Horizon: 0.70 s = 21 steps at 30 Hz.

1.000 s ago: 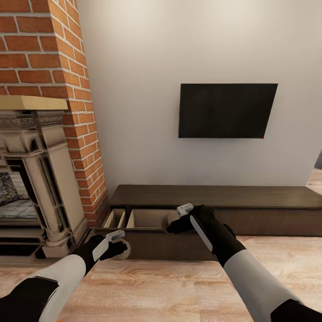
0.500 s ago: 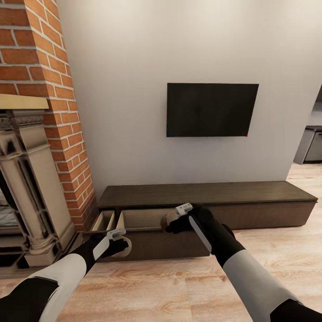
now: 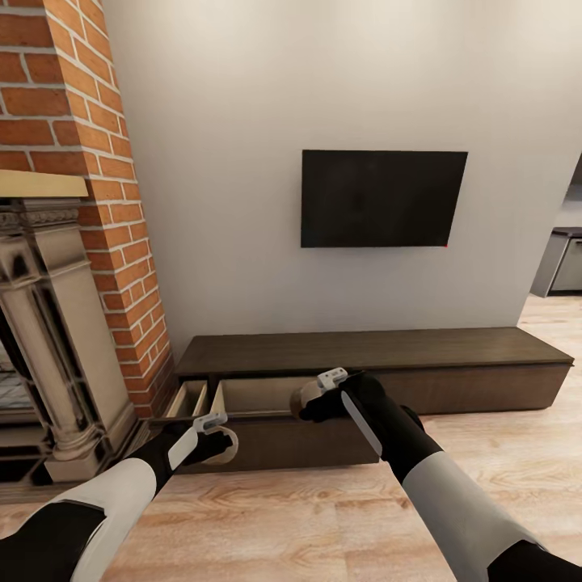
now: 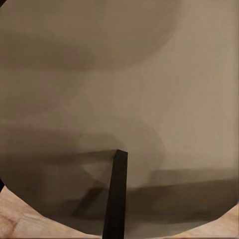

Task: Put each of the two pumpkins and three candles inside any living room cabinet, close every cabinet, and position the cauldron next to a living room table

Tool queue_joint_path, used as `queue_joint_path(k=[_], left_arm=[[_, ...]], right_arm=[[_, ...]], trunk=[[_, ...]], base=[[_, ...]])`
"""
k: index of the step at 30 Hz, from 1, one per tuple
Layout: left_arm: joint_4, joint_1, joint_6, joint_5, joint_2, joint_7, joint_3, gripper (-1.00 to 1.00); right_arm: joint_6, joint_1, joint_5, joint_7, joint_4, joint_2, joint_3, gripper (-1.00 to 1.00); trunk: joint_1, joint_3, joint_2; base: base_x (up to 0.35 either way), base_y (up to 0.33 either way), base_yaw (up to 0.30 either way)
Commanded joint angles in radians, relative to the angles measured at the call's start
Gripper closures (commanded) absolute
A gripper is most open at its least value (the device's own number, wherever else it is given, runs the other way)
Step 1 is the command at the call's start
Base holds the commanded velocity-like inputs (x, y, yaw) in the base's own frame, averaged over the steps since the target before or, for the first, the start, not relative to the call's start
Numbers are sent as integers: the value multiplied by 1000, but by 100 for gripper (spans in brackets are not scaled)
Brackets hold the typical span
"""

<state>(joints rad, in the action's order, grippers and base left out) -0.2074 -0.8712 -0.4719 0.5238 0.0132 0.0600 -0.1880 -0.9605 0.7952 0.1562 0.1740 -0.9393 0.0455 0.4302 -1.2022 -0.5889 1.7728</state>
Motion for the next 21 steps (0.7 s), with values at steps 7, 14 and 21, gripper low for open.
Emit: queue_joint_path(k=[7,14,21], left_arm=[[-4,0,-7,11,1,3,-7,100],[-14,0,-12,12,-17,0,-7,100],[-223,0,-207,9,-36,9,-7,100]], right_arm=[[-6,1,3,-2,0,-1,-5,100],[-8,2,3,-6,80,-4,-11,100],[-9,5,3,-7,150,-7,-15,100]], trunk=[[0,-1,1],[0,-1,1],[0,-1,1]], base=[[0,0,0],[0,0,0],[0,0,0]])
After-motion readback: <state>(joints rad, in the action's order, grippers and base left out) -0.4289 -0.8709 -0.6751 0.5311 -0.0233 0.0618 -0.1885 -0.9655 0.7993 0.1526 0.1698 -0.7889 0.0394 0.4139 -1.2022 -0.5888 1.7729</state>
